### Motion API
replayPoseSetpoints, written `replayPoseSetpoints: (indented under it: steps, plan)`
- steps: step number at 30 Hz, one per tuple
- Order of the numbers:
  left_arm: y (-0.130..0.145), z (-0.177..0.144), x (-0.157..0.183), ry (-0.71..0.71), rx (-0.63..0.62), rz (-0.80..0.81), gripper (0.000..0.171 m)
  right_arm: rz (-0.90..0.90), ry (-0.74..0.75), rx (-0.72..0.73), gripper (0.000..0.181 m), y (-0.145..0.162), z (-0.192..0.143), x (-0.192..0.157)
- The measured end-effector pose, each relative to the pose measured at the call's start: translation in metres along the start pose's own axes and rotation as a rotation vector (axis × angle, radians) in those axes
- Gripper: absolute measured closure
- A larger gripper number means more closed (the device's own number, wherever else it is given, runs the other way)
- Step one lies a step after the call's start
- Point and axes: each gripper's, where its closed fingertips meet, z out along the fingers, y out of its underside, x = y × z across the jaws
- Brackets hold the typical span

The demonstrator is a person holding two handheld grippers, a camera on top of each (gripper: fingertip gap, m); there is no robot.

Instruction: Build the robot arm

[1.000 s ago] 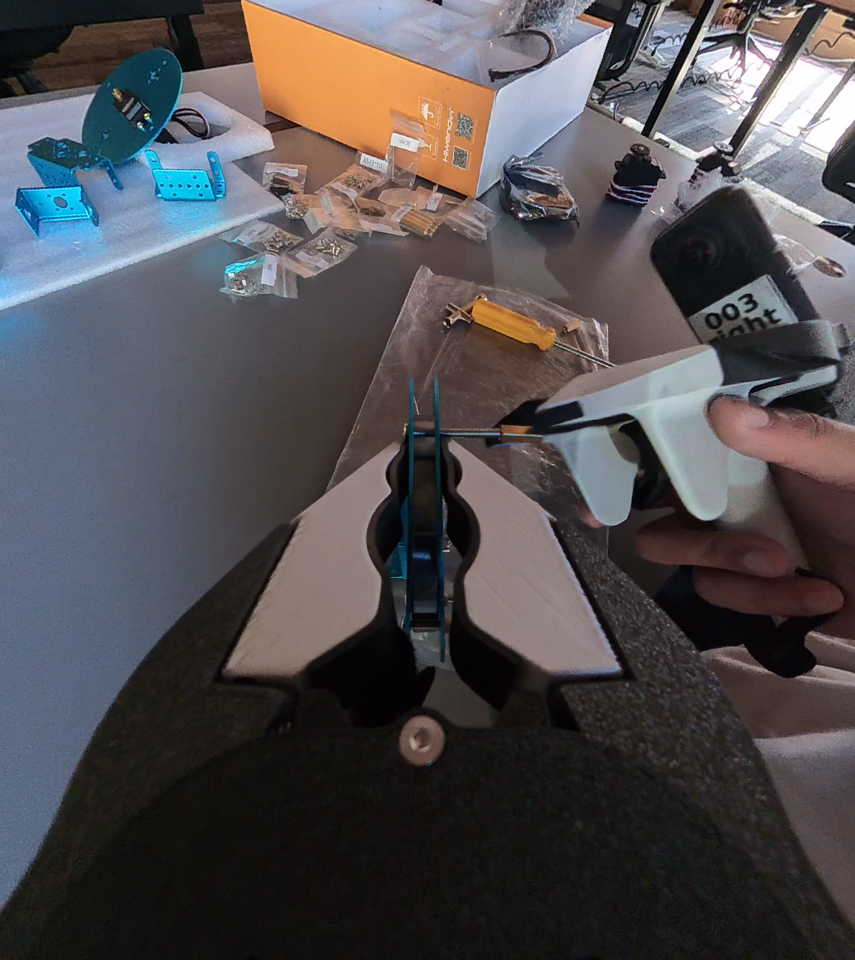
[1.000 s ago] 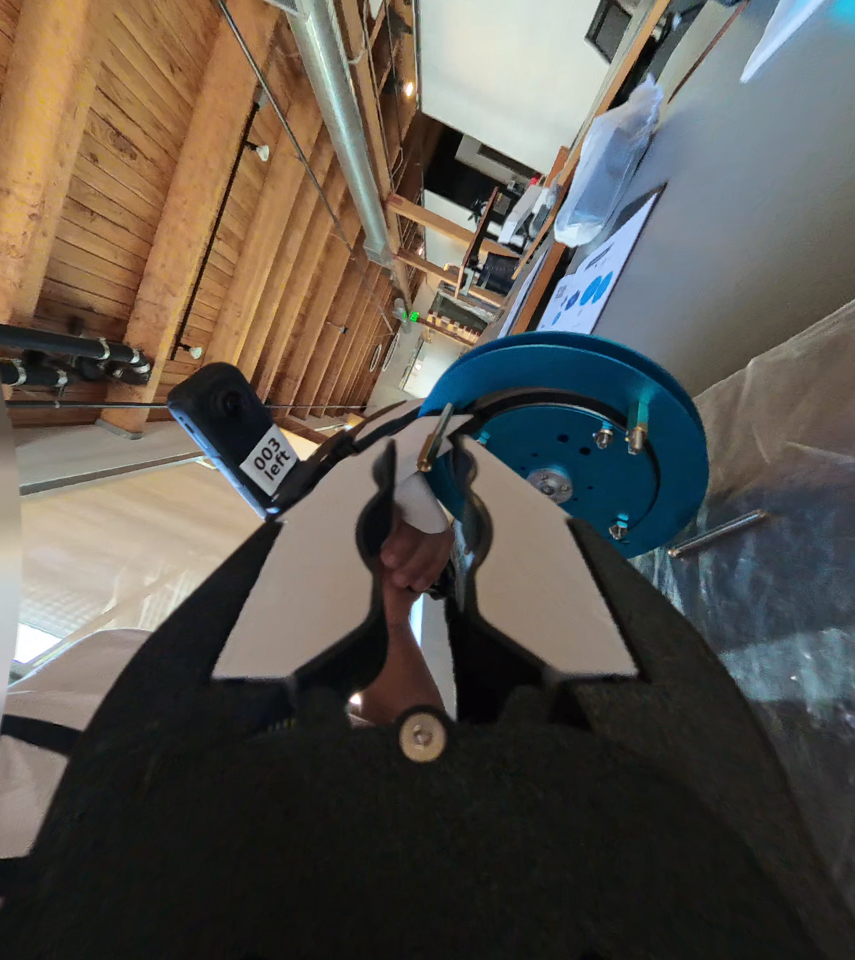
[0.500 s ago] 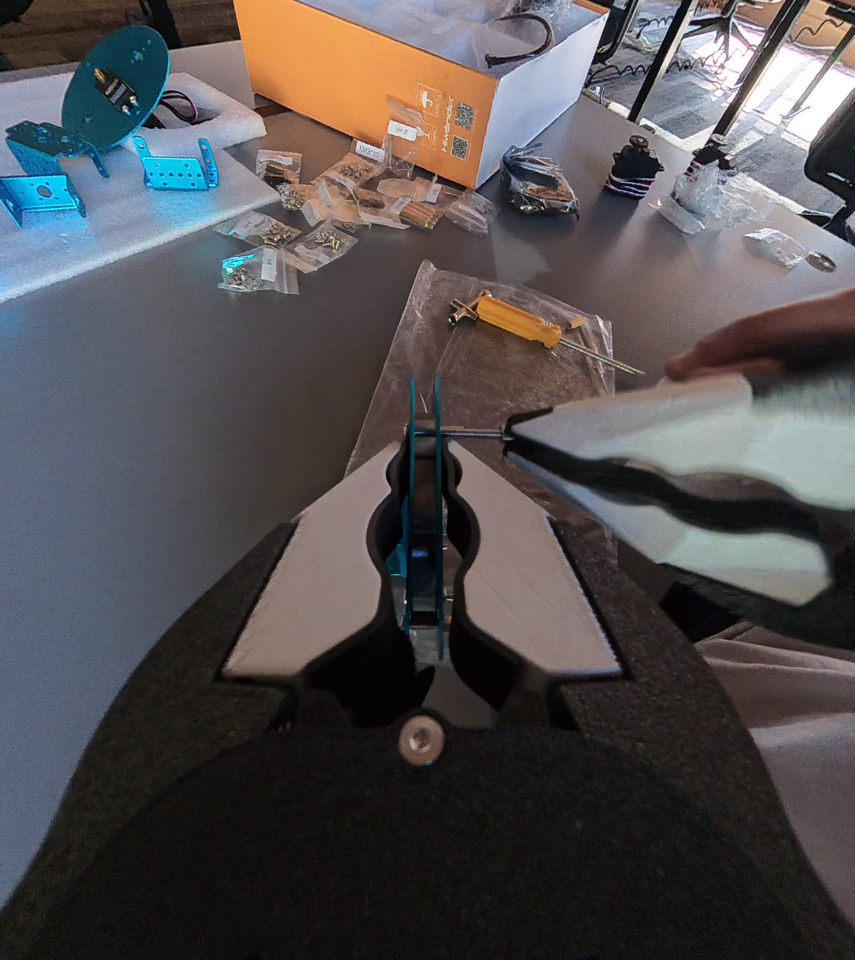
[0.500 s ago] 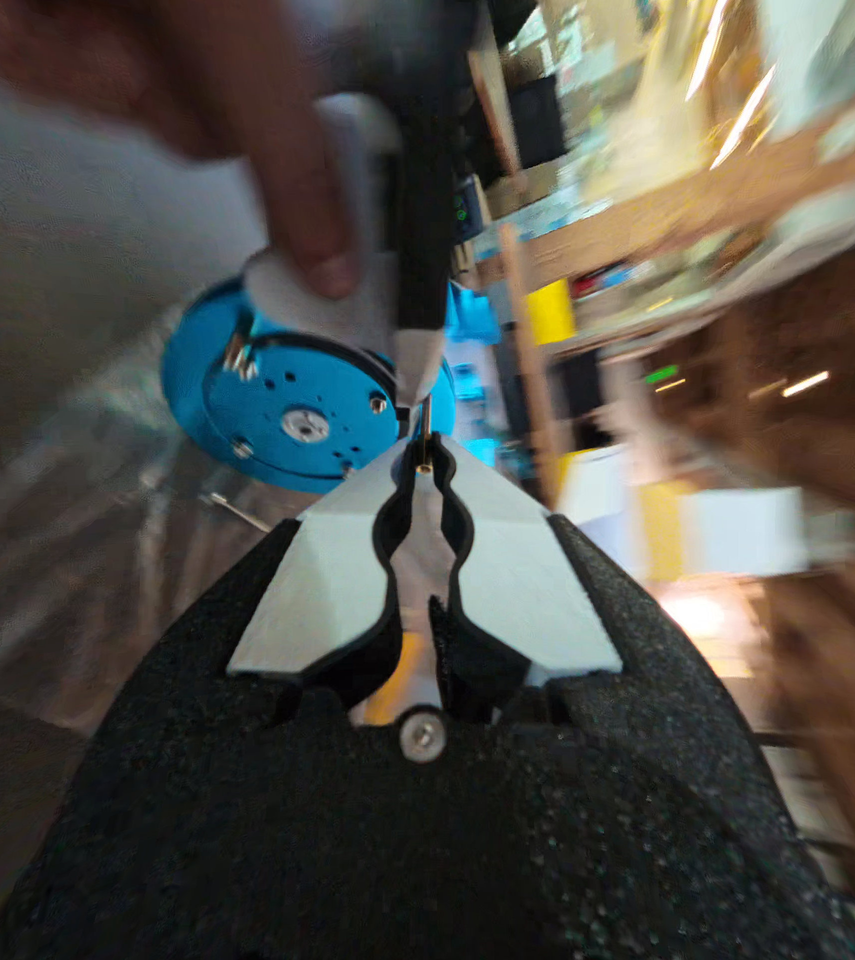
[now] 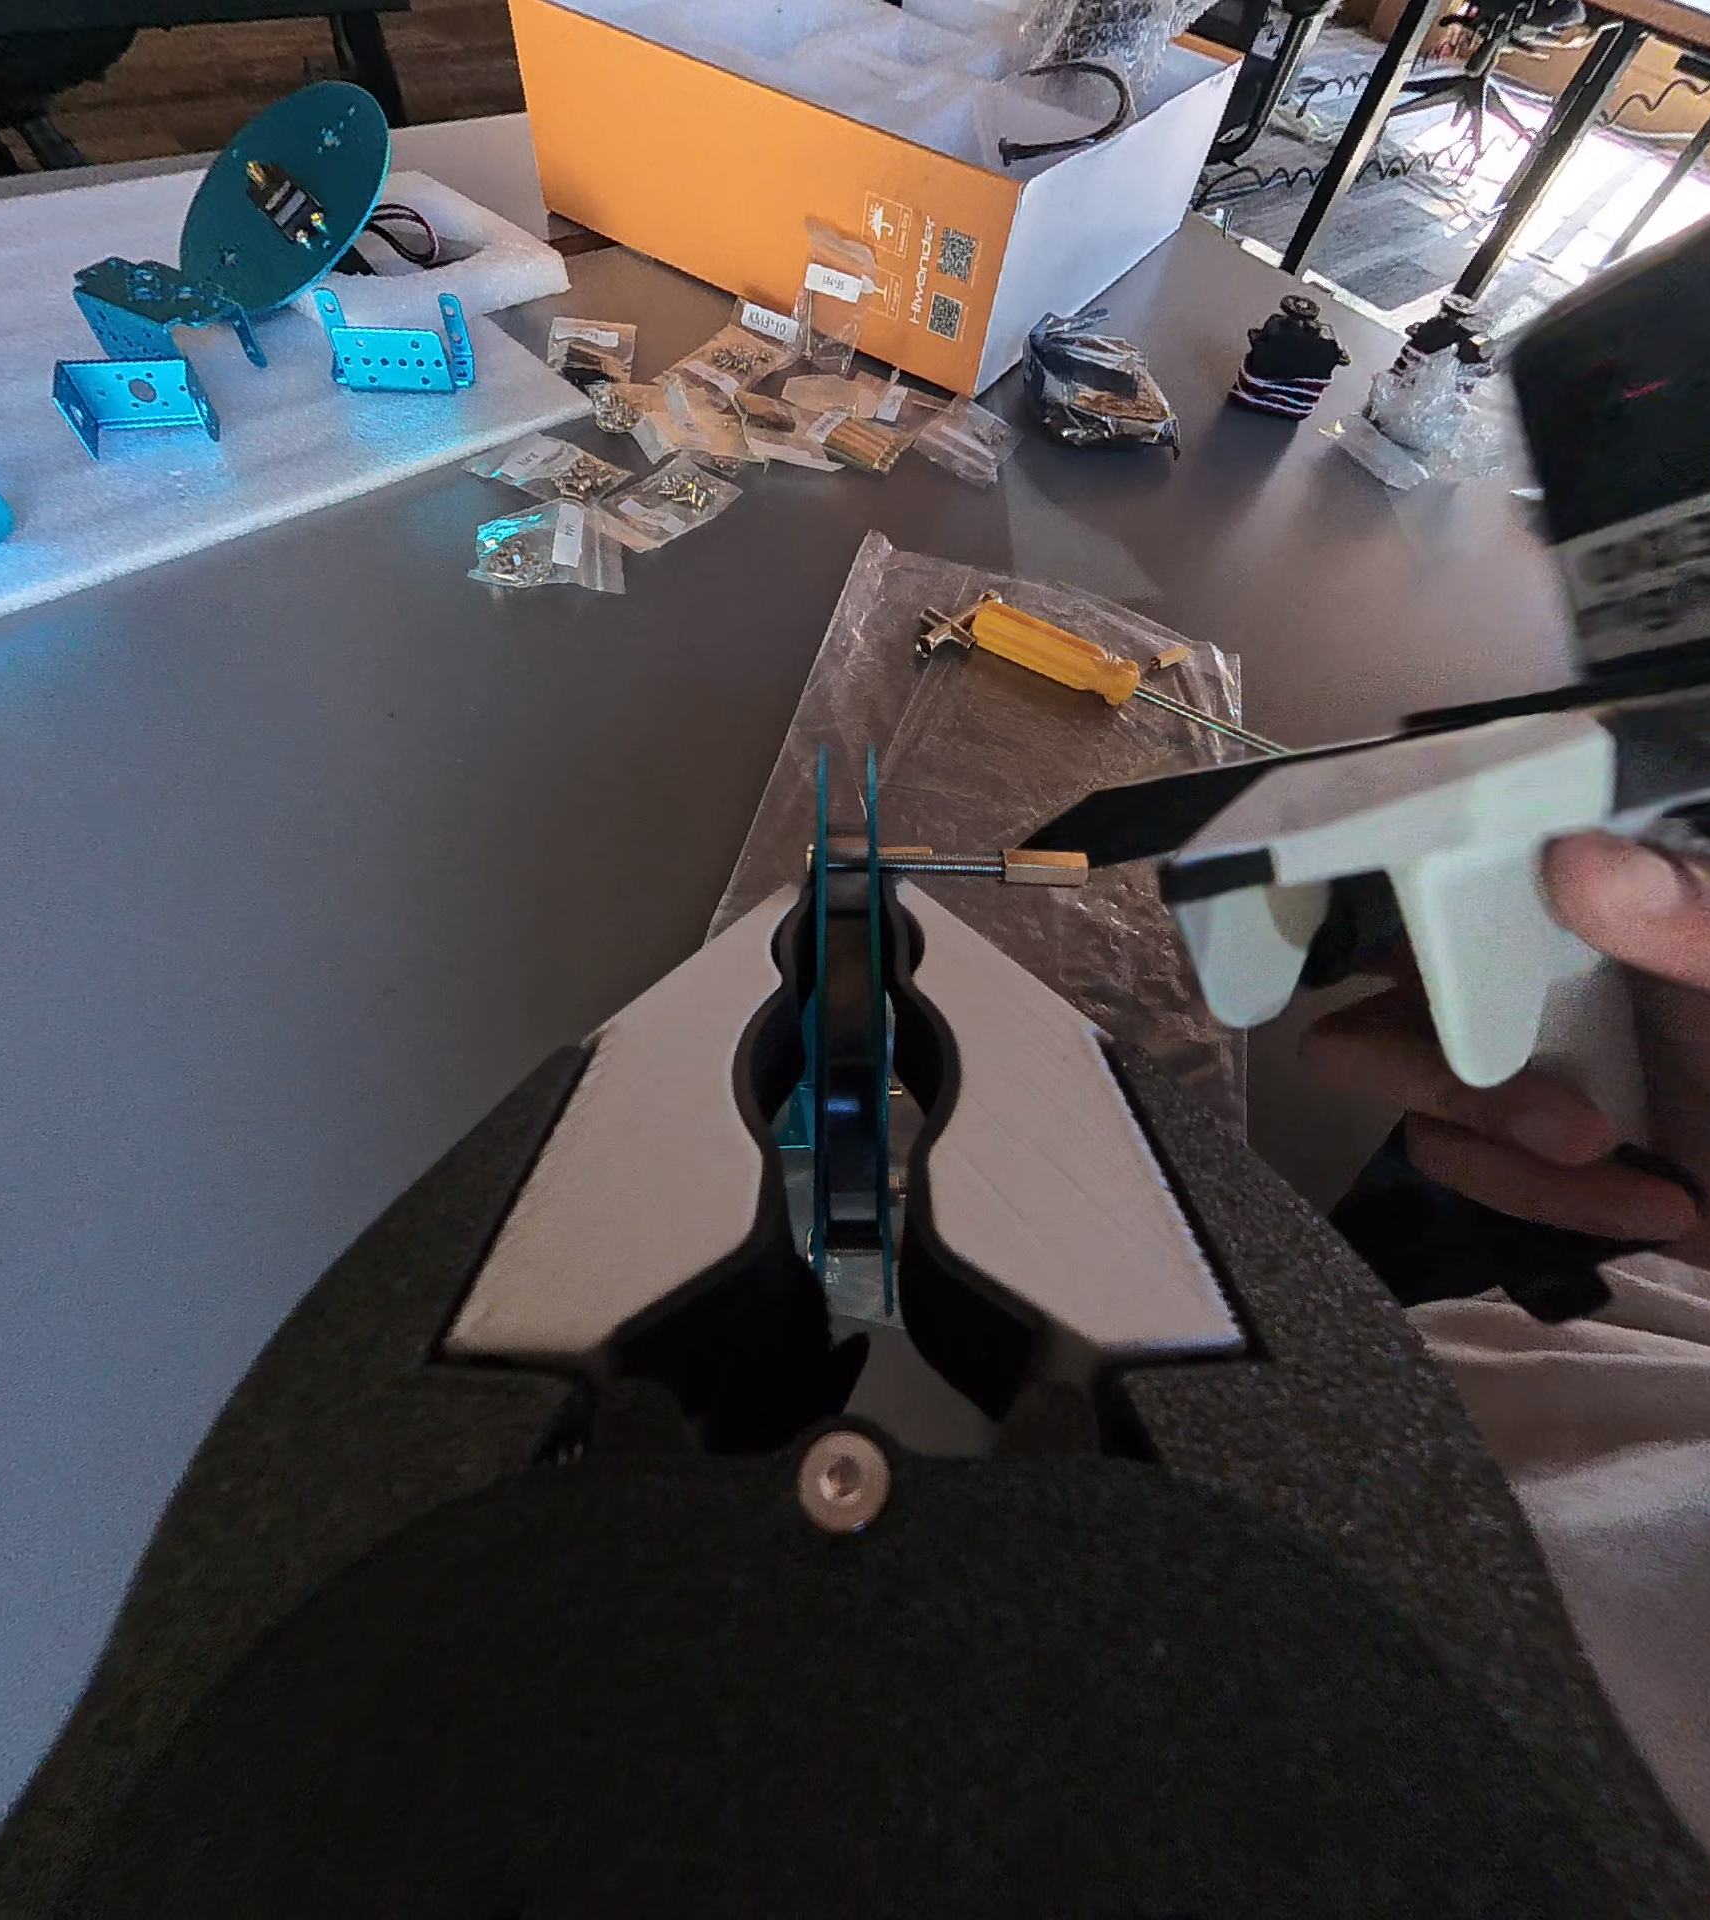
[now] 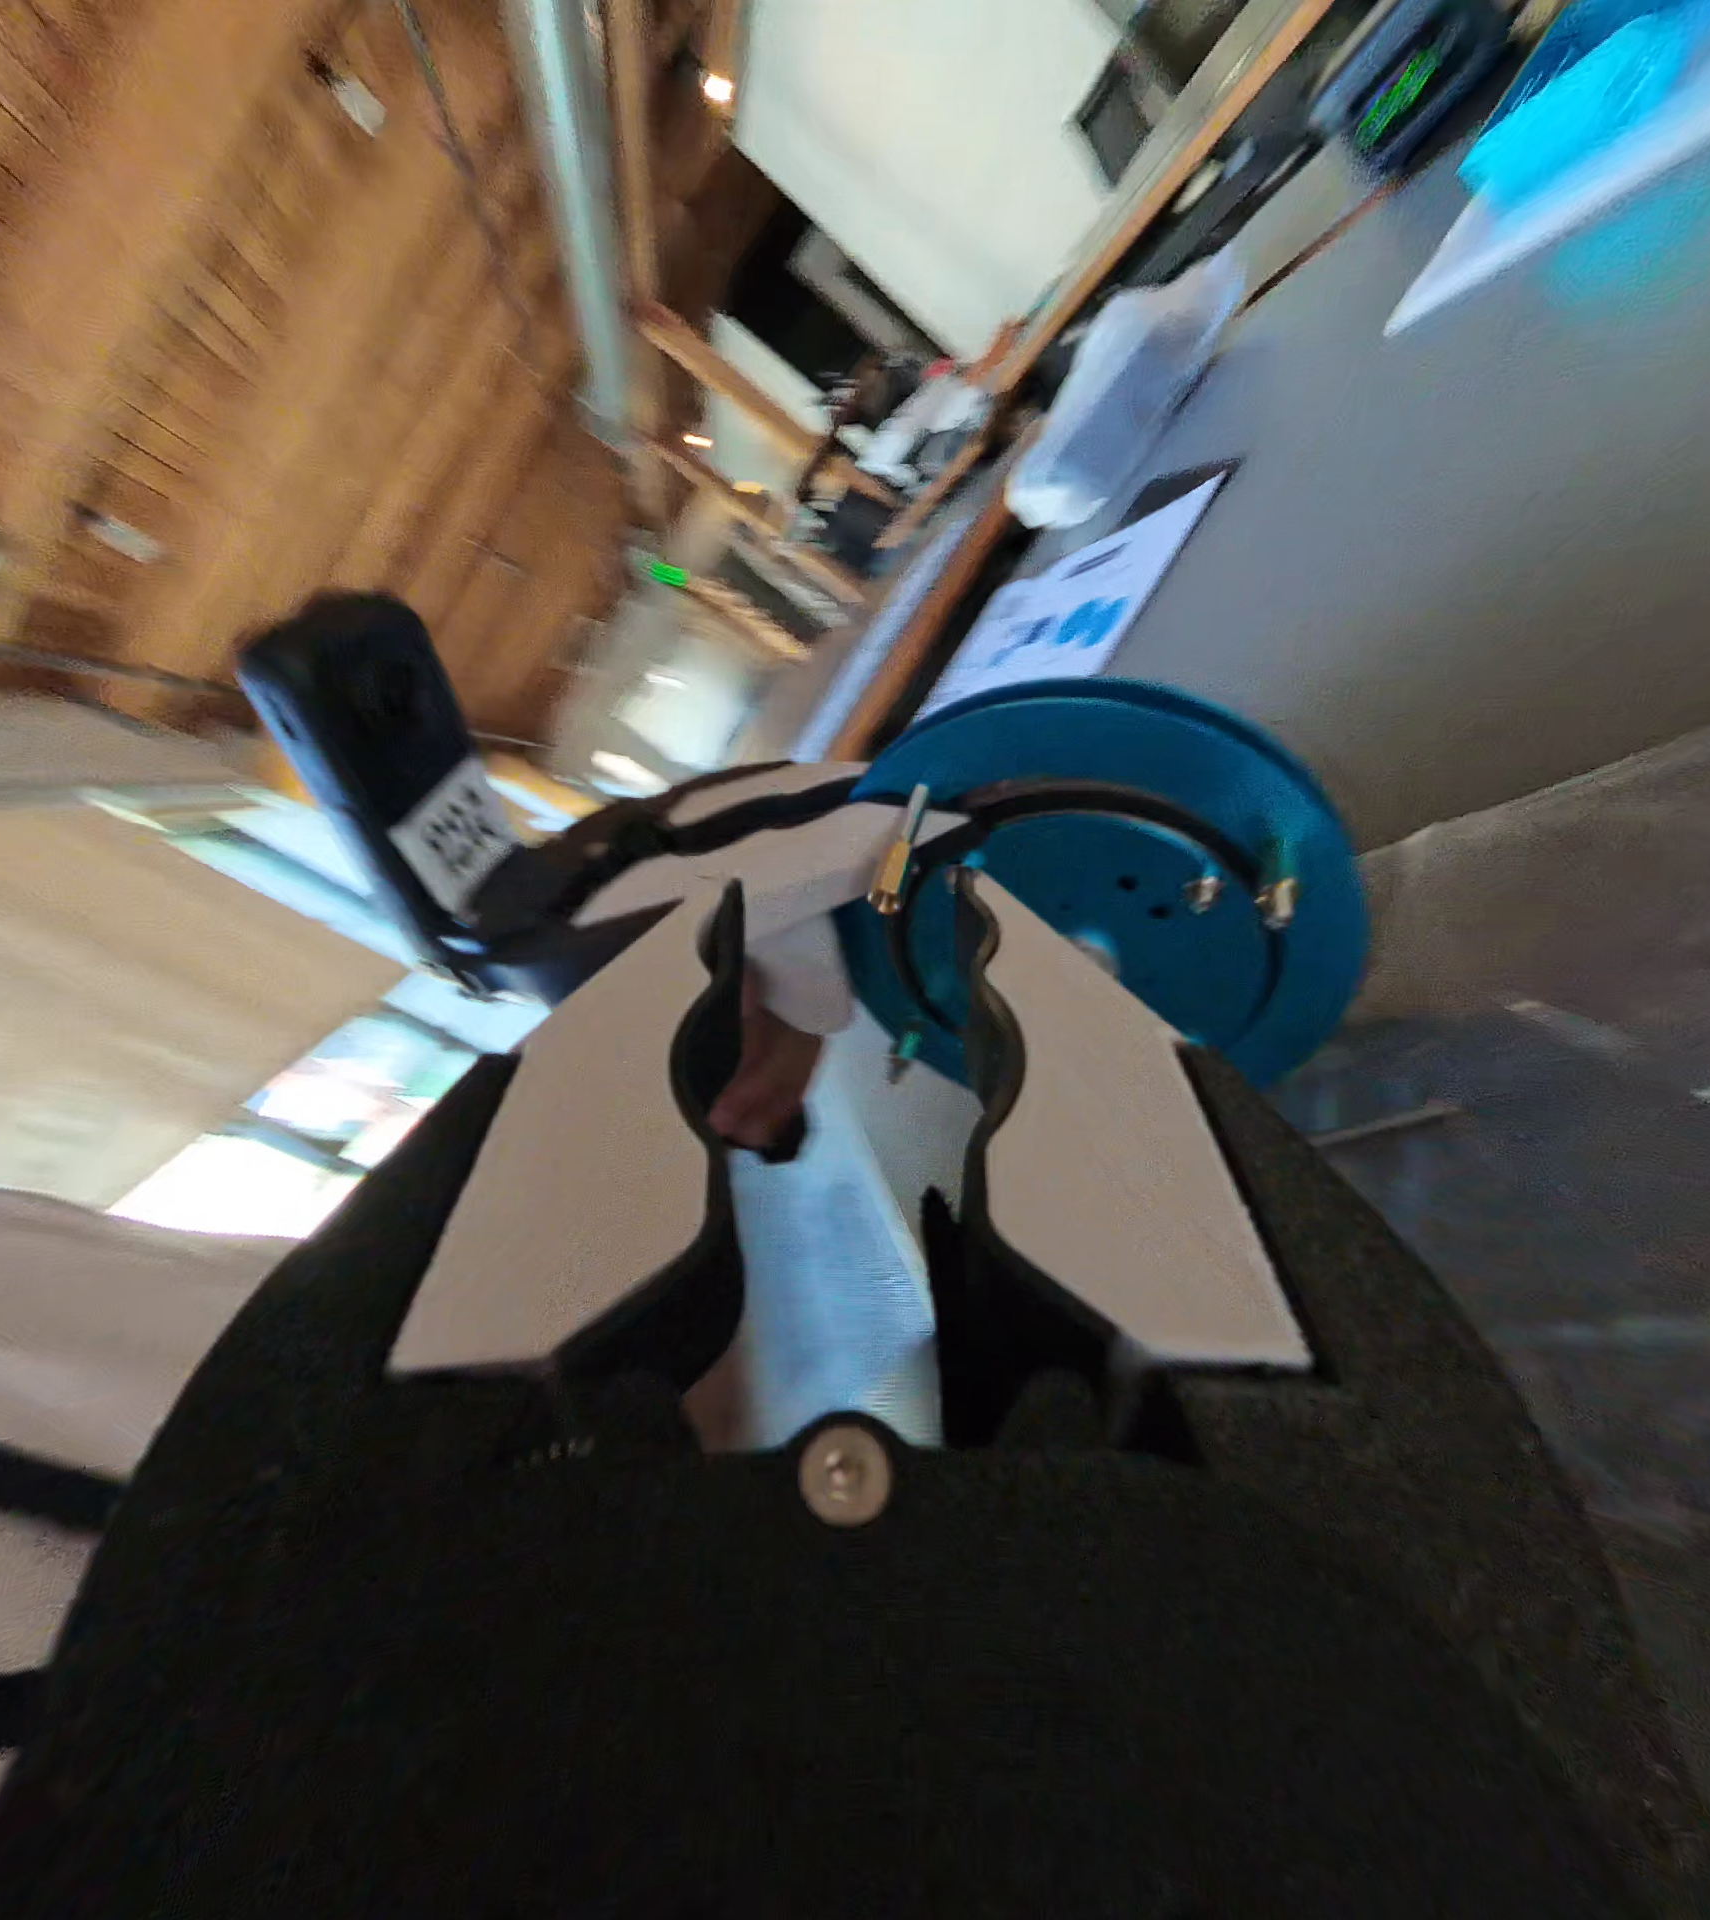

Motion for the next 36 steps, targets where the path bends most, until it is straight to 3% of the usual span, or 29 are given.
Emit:
replayPoseSetpoints:
  steps: [2, 5, 8, 10, 12, 16, 18, 19, 20, 22, 24, 27, 28, 30, 31, 32, 36]
  plan:
    - [0.000, 0.000, 0.000, -0.003, 0.002, 0.002, 0.162, 0.152, -0.056, -0.011, 0.149, 0.004, 0.004, 0.006]
    - [0.000, 0.001, 0.001, -0.004, 0.005, 0.005, 0.162, 0.171, -0.068, 0.037, 0.174, 0.000, 0.004, 0.006]
    - [0.000, 0.001, -0.001, -0.014, 0.003, 0.010, 0.162, 0.100, -0.024, 0.027, 0.175, 0.000, 0.005, 0.009]
    - [0.000, 0.000, 0.000, -0.007, 0.001, 0.007, 0.162, -0.090, 0.066, -0.019, 0.176, 0.002, 0.005, 0.009]
    - [0.000, 0.000, 0.001, -0.002, -0.006, 0.010, 0.162, -0.545, 0.274, -0.122, 0.176, 0.002, 0.003, 0.012]
    - [0.000, 0.001, 0.001, 0.003, -0.018, 0.009, 0.162, -1.726, 0.692, -0.407, 0.176, -0.006, 0.001, 0.014]
    - [0.000, 0.001, -0.001, 0.012, -0.027, -0.004, 0.163, -2.396, 0.808, -0.478, 0.177, -0.007, 0.005, 0.010]
    - [0.000, 0.000, -0.002, 0.016, -0.029, -0.008, 0.163, -2.594, 0.802, -0.472, 0.176, -0.006, 0.007, 0.009]
    - [0.001, 0.000, -0.001, 0.027, -0.029, -0.010, 0.163, -2.659, 0.744, -0.476, 0.177, -0.006, 0.006, 0.011]
    - [0.000, 0.001, 0.004, 0.050, -0.030, -0.020, 0.163, -2.627, 0.655, -0.529, 0.176, -0.008, 0.000, 0.010]
    - [0.001, 0.003, 0.010, 0.048, -0.033, -0.003, 0.162, -2.561, 0.669, -0.561, 0.176, -0.007, -0.005, 0.007]
    - [0.001, 0.003, 0.017, 0.070, -0.024, -0.010, 0.162, -2.564, 0.696, -0.468, 0.176, -0.003, -0.013, 0.008]
    - [0.001, 0.003, 0.018, 0.048, -0.026, 0.024, 0.163, -2.483, 0.703, -0.408, 0.176, -0.003, -0.014, 0.009]
    - [0.001, 0.003, 0.018, 0.019, -0.031, 0.059, 0.163, -2.121, 0.710, -0.355, 0.169, -0.004, -0.018, 0.012]
    - [0.001, 0.002, 0.018, 0.016, -0.029, 0.062, 0.163, -1.882, 0.685, -0.343, 0.142, -0.001, -0.019, 0.013]
    - [0.001, 0.002, 0.016, 0.013, -0.022, 0.057, 0.163, -1.640, 0.632, -0.309, 0.131, 0.002, -0.019, 0.010]
    - [0.001, 0.001, 0.014, 0.001, -0.006, 0.042, 0.162, -0.654, 0.303, -0.092, 0.145, 0.007, -0.020, 0.000]
